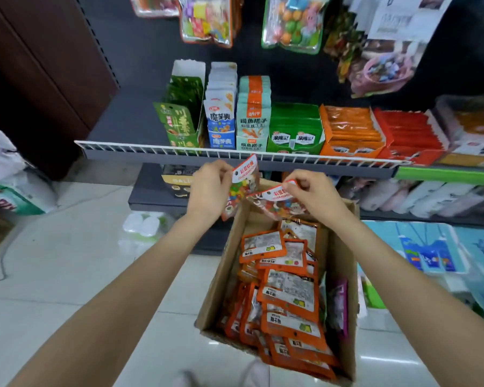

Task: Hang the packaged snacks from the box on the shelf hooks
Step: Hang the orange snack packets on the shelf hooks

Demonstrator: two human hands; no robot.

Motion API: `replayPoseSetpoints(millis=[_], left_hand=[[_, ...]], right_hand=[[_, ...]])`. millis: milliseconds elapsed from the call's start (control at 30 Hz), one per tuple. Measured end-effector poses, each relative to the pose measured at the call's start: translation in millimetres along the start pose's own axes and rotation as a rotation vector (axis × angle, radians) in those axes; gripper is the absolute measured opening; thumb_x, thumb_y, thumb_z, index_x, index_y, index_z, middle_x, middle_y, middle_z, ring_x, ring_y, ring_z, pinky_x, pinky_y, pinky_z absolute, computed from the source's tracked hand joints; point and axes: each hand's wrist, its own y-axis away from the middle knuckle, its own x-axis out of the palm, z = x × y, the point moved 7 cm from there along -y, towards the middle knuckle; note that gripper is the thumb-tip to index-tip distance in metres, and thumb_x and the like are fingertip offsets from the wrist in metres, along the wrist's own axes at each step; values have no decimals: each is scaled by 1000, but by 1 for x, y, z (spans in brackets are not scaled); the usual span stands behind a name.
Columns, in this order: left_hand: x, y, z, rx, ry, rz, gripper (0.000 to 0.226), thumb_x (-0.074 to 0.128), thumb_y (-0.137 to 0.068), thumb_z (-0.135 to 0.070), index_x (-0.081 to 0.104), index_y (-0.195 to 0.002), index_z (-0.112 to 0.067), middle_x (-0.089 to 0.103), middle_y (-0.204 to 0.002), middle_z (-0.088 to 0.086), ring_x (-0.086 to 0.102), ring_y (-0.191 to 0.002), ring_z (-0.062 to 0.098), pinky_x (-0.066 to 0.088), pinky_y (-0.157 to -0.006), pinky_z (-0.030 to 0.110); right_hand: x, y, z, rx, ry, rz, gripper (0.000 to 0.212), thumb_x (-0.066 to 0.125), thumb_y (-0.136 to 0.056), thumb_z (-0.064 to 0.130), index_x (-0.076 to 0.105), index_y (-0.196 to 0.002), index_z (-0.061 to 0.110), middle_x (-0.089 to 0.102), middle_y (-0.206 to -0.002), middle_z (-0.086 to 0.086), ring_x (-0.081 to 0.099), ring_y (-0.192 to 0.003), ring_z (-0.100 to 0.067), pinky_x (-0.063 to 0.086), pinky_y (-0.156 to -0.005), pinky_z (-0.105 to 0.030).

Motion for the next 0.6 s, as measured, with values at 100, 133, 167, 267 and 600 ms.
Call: replayPoseSetpoints(millis=[100,133,167,267,600], left_hand=[[-43,-9,-21,73,35,-139,16,55,-93,-12,69,-97,-6,69,-87,5,55,-72,10,34,-59,11],[-59,-12,-25,90,49,-178,14,57,-92,-12,70,-95,-7,68,-84,2,54,-70,7,35,-59,9],[-76,-16,-28,104,52,-212,13,59,-91,-13,70,-93,-8,65,-80,-1,53,-69,6,35,-59,6],[-126,-33,-28,138,9,-293,10,60,-90,-14,70,-89,-10,65,-80,-2,56,-71,8,38,-64,12],[-273,-123,22,231,-93,-432,11,50,-93,-12,61,-91,-10,58,-97,6,55,-89,24,43,-78,36]], right_hand=[[-20,-17,48,-87,-46,-55,12,60,-91,20,66,-81,18,64,-69,-1,58,-65,-14,41,-59,-28],[-24,-24,65,-111,-42,-72,11,61,-90,21,68,-82,18,66,-73,2,59,-68,-10,42,-60,-26],[-26,-31,80,-129,-32,-86,11,62,-90,23,70,-85,18,67,-76,4,60,-71,-6,43,-62,-23],[-27,-55,125,-183,3,-143,12,64,-87,27,73,-90,19,68,-82,9,59,-74,-1,44,-61,-17],[18,-159,262,-235,-72,-334,12,62,-90,23,71,-86,15,63,-75,10,54,-67,6,39,-61,-10]])
